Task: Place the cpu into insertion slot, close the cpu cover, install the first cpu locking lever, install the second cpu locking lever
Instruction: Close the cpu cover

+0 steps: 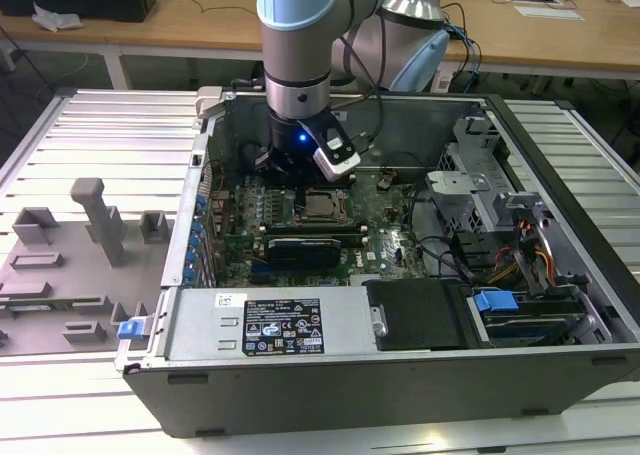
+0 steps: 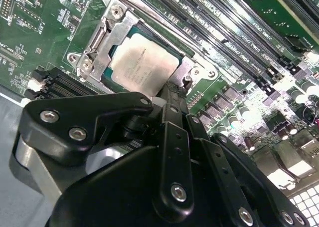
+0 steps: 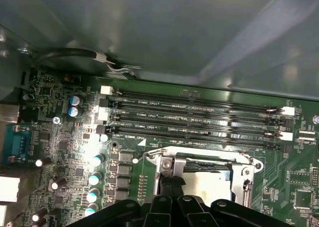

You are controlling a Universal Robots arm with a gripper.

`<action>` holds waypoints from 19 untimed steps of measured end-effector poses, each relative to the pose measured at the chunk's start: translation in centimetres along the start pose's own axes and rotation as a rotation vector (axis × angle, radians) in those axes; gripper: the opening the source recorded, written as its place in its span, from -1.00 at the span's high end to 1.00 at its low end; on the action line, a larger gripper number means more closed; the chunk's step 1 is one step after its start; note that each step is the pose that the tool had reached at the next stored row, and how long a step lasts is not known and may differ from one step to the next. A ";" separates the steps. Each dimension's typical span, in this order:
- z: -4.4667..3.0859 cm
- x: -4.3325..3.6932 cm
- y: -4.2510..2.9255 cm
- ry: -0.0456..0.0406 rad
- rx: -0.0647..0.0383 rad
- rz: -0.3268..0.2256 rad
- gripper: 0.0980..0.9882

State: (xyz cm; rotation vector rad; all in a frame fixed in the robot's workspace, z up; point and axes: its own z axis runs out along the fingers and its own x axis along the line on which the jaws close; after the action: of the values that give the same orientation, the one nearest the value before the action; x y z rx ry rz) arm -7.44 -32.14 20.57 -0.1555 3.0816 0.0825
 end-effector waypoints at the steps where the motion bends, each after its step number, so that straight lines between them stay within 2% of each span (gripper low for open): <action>1: 0.00 -0.06 -0.01 0.0000 0.000 0.000 0.98; 5: -0.18 -0.32 0.00 -0.0009 -0.001 0.000 0.98; 7: -0.73 -0.36 0.01 0.0002 0.000 0.000 0.98; 10: -0.87 -0.43 -0.07 0.0021 0.008 0.000 0.98; 15: -0.90 -0.59 -0.73 0.0069 0.015 0.000 0.98; 19: -0.77 -1.04 -1.29 0.0091 0.015 0.000 0.98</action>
State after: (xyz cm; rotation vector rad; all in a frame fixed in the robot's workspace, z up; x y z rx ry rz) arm -6.32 -33.36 21.33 -0.1549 3.0905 0.0596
